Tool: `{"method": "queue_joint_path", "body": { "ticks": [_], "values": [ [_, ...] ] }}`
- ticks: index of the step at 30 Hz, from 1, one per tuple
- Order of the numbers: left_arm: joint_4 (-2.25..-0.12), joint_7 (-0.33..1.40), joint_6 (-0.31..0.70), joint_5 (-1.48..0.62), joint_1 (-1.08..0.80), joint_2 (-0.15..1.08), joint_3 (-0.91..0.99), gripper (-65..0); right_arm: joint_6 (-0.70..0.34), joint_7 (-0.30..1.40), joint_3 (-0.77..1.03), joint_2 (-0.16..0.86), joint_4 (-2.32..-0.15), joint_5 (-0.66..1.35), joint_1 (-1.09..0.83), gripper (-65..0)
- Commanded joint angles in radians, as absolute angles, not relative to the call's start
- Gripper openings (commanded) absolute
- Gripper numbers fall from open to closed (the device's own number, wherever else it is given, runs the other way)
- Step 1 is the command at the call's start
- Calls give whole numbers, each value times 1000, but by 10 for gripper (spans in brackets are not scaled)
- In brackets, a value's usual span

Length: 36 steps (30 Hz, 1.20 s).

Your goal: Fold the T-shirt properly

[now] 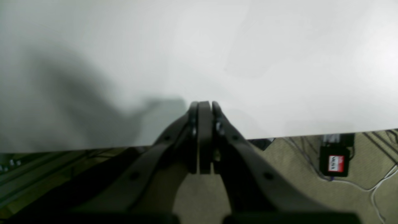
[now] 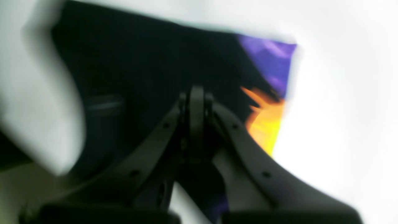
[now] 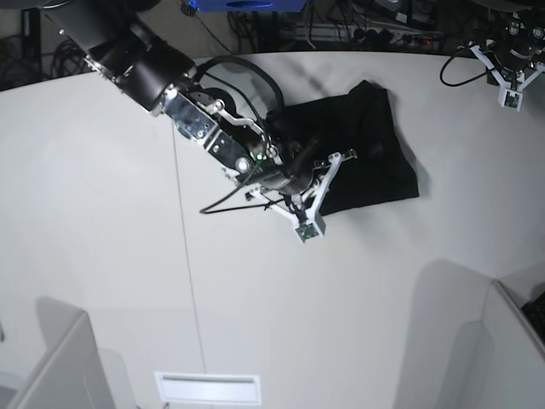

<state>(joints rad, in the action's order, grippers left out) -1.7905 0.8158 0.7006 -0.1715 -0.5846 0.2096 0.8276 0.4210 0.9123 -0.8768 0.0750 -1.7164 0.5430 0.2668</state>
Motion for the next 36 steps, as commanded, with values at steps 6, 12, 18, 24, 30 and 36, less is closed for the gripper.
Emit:
{"method": "queue_joint_path", "body": {
  "ticks": [6, 12, 18, 24, 30, 36],
  "values": [
    [-1799, 806, 698, -174, -588, 225, 832, -650, 421, 1041, -881, 65, -1871, 547, 156, -650],
    [-1799, 806, 698, -174, -565, 220, 799, -650, 421, 975, -970, 70, -1759, 547, 151, -650],
    [-1799, 806, 698, -174, -564, 209, 800, -650, 421, 915, -1069, 35, -1655, 547, 151, -650],
    [-1797, 806, 698, -174, -565, 208, 800, -650, 415, 921, -1176, 1, -1647, 553, 216, -650],
    [-1797, 808, 698, -180, -562, 206, 799, -650, 414, 918, -1259, -122, -1484, 555, 274, -650],
    [-1793, 809, 698, -183, -564, 206, 808, -650, 363, 854, -1331, -145, -1431, 556, 298, -650]
  ]
}}
